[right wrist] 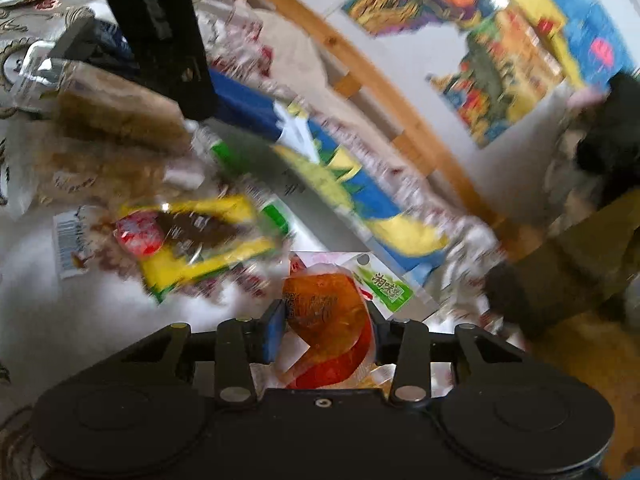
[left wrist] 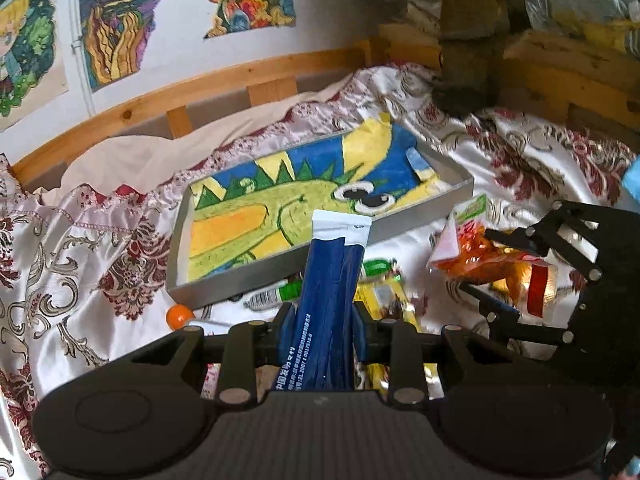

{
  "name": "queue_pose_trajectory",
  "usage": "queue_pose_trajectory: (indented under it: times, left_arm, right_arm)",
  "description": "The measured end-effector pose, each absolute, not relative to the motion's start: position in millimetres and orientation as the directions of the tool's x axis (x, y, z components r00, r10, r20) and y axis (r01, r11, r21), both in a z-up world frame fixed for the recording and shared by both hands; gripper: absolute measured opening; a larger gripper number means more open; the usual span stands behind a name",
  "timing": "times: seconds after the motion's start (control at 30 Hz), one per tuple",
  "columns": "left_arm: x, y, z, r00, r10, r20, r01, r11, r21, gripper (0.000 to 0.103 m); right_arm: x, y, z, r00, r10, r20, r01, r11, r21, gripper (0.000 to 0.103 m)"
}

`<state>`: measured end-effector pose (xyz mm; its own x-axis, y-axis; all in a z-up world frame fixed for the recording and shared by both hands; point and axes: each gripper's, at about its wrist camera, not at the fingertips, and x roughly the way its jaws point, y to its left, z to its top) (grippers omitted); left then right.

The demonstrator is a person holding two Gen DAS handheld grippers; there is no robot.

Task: Organize snacks
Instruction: 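Carry the blue packet into the tray while the right tool grasps the orange bag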

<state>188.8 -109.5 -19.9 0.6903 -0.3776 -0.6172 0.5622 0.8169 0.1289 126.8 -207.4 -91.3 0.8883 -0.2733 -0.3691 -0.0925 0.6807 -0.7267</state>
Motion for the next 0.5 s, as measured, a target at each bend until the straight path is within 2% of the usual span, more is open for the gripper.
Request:
queue_pose_trajectory:
  times: [0.1, 0.3, 0.5]
  left_arm:
    - [200.1, -113.2, -8.7, 0.696, -0.38, -0.609, 0.538, 0.837, 0.094, 0.033]
    - [235.1, -121.9, 12.2, 0.698, -0.446, -0.561, 0.502, 0.863, -0.061, 0.033]
    - [294.9, -155.0, 11.4, 0.649, -0.498, -0.576, 0.479, 0.855, -0.199, 0.033]
  right_arm:
    - [129.7, -212.3, -78.6, 0.914, -0.272, -0.302, -0.033, 0.692, -0.721, 0.042]
    - [154.0, -241.2, -48.4, 0.941, -0.281, -0.186, 0.103, 0.765, -0.636, 0.043]
    - [193.3, -273.0, -41.5, 0.927, -0.296, -0.233, 0.127, 0.828, -0.546, 0.043]
